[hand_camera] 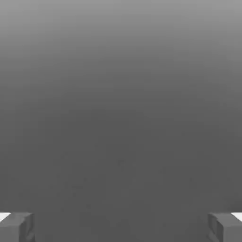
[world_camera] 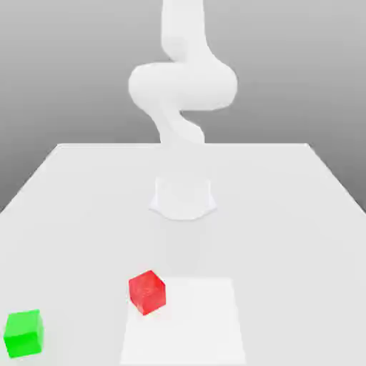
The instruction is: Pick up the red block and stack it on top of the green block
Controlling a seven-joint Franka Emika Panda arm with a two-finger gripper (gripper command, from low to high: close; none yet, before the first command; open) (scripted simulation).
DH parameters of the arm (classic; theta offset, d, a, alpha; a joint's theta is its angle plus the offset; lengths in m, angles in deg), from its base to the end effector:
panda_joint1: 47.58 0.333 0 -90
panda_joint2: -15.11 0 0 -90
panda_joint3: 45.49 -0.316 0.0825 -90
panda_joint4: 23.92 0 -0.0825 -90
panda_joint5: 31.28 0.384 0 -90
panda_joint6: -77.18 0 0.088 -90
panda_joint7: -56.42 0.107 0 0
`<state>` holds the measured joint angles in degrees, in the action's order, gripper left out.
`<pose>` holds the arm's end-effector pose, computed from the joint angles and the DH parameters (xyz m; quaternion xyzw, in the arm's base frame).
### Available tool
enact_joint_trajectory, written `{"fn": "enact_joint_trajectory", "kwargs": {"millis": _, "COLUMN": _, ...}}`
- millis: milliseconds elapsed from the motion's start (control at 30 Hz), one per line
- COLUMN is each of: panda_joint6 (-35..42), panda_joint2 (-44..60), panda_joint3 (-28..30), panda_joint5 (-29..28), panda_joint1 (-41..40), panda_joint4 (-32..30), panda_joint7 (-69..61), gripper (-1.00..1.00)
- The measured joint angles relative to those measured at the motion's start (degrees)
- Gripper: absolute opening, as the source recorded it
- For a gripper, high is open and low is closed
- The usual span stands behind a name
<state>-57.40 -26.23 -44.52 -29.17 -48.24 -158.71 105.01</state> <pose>0.3780 -0.0123 0.6612 -0.8444 0.4040 -0.3129 0.1608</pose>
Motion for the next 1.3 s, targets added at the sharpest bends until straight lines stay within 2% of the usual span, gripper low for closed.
{"fn": "enact_joint_trajectory", "kwargs": {"millis": 200, "panda_joint6": -7.7, "panda_joint2": 13.0, "panda_joint3": 0.9, "panda_joint5": 4.9, "panda_joint1": -2.0, "panda_joint4": -8.1, "panda_joint7": 8.3, "gripper": 0.0}}
{"fn": "enact_joint_trajectory", "kwargs": {"millis": 367, "panda_joint6": -14.1, "panda_joint2": 23.7, "panda_joint3": -0.2, "panda_joint5": 6.7, "panda_joint1": -4.4, "panda_joint4": -14.7, "panda_joint7": 16.9, "gripper": 0.0}}
{"fn": "enact_joint_trajectory", "kwargs": {"millis": 500, "panda_joint6": -20.0, "panda_joint2": 32.8, "panda_joint3": -1.1, "panda_joint5": 4.9, "panda_joint1": -6.8, "panda_joint4": -20.5, "panda_joint7": 26.8, "gripper": 0.0}}
{"fn": "enact_joint_trajectory", "kwargs": {"millis": 600, "panda_joint6": -24.2, "panda_joint2": 38.7, "panda_joint3": -0.7, "panda_joint5": 0.0, "panda_joint1": -9.0, "panda_joint4": -24.7, "panda_joint7": 36.4, "gripper": 0.0}}
{"fn": "enact_joint_trajectory", "kwargs": {"millis": 700, "panda_joint6": -28.3, "panda_joint2": 43.7, "panda_joint3": -0.3, "panda_joint5": -2.0, "panda_joint1": -9.1, "panda_joint4": -25.2, "panda_joint7": 39.4, "gripper": 0.0}}
{"fn": "enact_joint_trajectory", "kwargs": {"millis": 900, "panda_joint6": -36.8, "panda_joint2": 53.8, "panda_joint3": -0.6, "panda_joint5": -1.9, "panda_joint1": -9.2, "panda_joint4": -24.1, "panda_joint7": 39.6, "gripper": 0.0}}
{"fn": "enact_joint_trajectory", "kwargs": {"millis": 933, "panda_joint6": -37.7, "panda_joint2": 54.8, "panda_joint3": -0.7, "panda_joint5": -1.8, "panda_joint1": -9.2, "panda_joint4": -23.9, "panda_joint7": 39.6, "gripper": -1.0}}
{"fn": "enact_joint_trajectory", "kwargs": {"millis": 1133, "panda_joint6": -38.2, "panda_joint2": 55.3, "panda_joint3": -0.8, "panda_joint5": -2.0, "panda_joint1": -9.3, "panda_joint4": -23.9, "panda_joint7": 39.7, "gripper": -1.0}}
{"fn": "enact_joint_trajectory", "kwargs": {"millis": 1300, "panda_joint6": -32.8, "panda_joint2": 48.9, "panda_joint3": -0.5, "panda_joint5": -2.5, "panda_joint1": -9.2, "panda_joint4": -24.6, "panda_joint7": 39.9, "gripper": -1.0}}
